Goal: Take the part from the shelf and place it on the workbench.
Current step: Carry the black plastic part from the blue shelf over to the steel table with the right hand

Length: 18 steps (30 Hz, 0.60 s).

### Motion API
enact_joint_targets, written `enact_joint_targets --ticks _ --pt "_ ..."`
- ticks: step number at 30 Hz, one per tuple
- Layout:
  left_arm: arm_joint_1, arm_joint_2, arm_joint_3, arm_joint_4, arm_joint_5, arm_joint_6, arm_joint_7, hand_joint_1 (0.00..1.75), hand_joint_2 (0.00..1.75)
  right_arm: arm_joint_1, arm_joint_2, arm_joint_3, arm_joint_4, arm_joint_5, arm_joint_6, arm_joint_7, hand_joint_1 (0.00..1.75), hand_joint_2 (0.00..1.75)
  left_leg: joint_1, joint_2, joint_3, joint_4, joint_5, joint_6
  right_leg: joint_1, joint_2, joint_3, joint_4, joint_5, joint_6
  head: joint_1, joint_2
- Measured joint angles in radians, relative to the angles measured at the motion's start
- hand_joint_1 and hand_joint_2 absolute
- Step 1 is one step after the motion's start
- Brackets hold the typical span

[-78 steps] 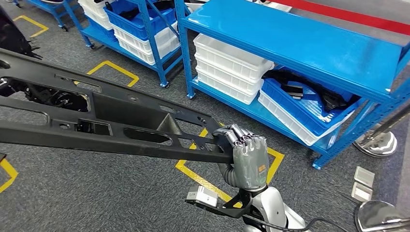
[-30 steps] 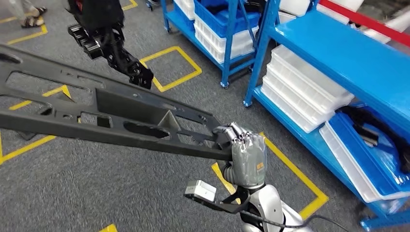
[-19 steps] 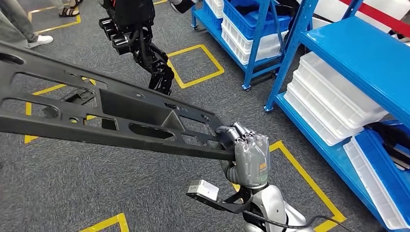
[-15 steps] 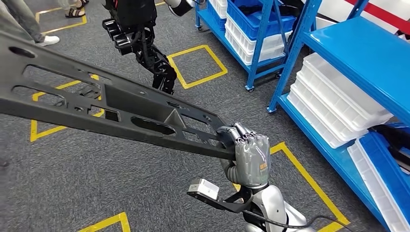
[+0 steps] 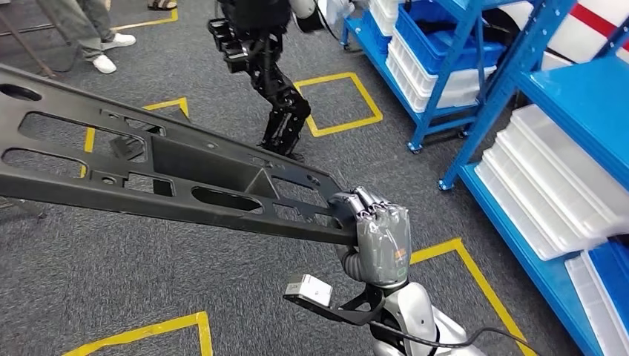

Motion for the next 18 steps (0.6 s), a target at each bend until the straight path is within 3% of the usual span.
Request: enact_joint_targets --ticks 1,3,4,5,6,8,10,12,13,15,17,18 --pt "0.000 0.000 0.000 0.000 0.001 0.000 0.000 0.00 1.75 -0.001 0.000 0.000 0.000 -0.001 0.000 0.000 1.75 1.75 0.001 -0.008 0.004 -0.004 0.001 0.005 0.000 0.027 -0.025 0.054 -0.028 0.001 0.003 0.000" --pt "-0.001 -0.001 0.000 0.000 0.001 0.000 -0.001 0.00 1.75 0.000 0.000 0.001 0.000 -0.004 0.000 -0.001 1.75 1.75 -0.001 -0.028 0.004 -0.003 -0.001 0.012 0.001 0.051 -0.093 0.177 -0.076 0.001 0.008 0.000" --pt "-0.001 -0.001 0.000 0.000 0.001 -0.001 -0.001 0.00 1.75 0.000 0.000 0.002 0.000 -0.005 0.000 -0.001 1.75 1.75 -0.002 -0.039 0.005 -0.002 -0.002 0.013 0.001 0.054 -0.116 0.210 -0.078 0.001 0.009 0.000" --pt "0.000 -0.001 0.000 0.000 0.001 -0.001 -0.001 0.00 1.75 0.001 0.000 0.002 0.000 -0.006 0.000 -0.001 1.75 1.75 -0.003 -0.052 0.006 -0.001 -0.003 0.013 0.001 0.055 -0.122 0.207 -0.059 0.000 0.009 0.000" --pt "0.000 -0.001 0.000 0.000 0.001 -0.001 -0.001 0.00 1.75 0.000 -0.001 0.002 0.000 -0.006 0.000 -0.001 1.75 1.75 -0.003 -0.065 0.008 0.001 -0.004 0.012 0.001 0.059 -0.109 0.163 -0.021 -0.002 0.011 0.000" --pt "-0.001 -0.001 0.000 0.000 0.001 -0.001 -0.001 0.00 1.75 -0.001 -0.001 0.003 0.000 -0.007 0.000 -0.001 1.75 1.75 -0.003 -0.088 0.006 0.011 -0.010 0.006 -0.001 0.090 -0.062 0.034 0.054 -0.005 0.014 0.000" --pt "-0.002 -0.001 0.000 0.000 0.001 -0.001 0.000 0.00 1.75 -0.002 -0.002 0.005 0.001 -0.007 0.000 -0.001 1.75 1.75 -0.003 -0.106 -0.004 0.020 -0.012 -0.003 -0.002 0.116 -0.039 -0.033 0.077 -0.011 0.015 0.000" --pt "-0.001 0.000 0.000 0.000 0.001 -0.001 0.000 0.00 1.75 -0.003 -0.003 0.007 0.001 -0.008 0.000 -0.001 1.75 1.75 -0.001 -0.120 -0.011 0.021 -0.010 -0.013 0.000 0.107 -0.038 -0.039 0.075 -0.018 0.014 0.000" --pt "-0.001 0.000 0.000 0.000 0.001 -0.001 0.000 0.00 1.75 -0.003 -0.004 0.007 0.001 -0.008 0.000 -0.001 1.75 1.75 -0.001 -0.120 -0.011 0.024 -0.012 -0.018 0.000 0.097 -0.035 -0.042 0.077 -0.022 0.013 0.000" --pt "-0.001 0.001 0.000 0.000 0.001 -0.001 0.000 0.00 1.75 -0.005 -0.004 0.008 0.001 -0.008 0.000 0.000 1.75 1.75 -0.004 -0.088 -0.025 0.064 -0.036 -0.029 -0.003 0.075 -0.026 -0.050 0.078 -0.032 0.007 0.000" --pt "-0.001 0.001 0.000 0.000 0.001 -0.001 -0.001 0.00 1.75 -0.006 -0.004 0.008 0.001 -0.008 0.000 -0.001 1.75 1.75 -0.001 -0.040 -0.076 0.169 -0.086 -0.041 -0.002 0.051 -0.019 -0.053 0.075 -0.038 -0.002 0.000" --pt "-0.001 0.001 0.000 0.000 0.001 -0.001 -0.001 0.00 1.75 -0.006 -0.004 0.008 0.001 -0.008 0.000 -0.001 1.75 1.75 0.003 -0.028 -0.109 0.229 -0.108 -0.045 -0.001 0.038 -0.016 -0.053 0.072 -0.040 -0.003 0.000"
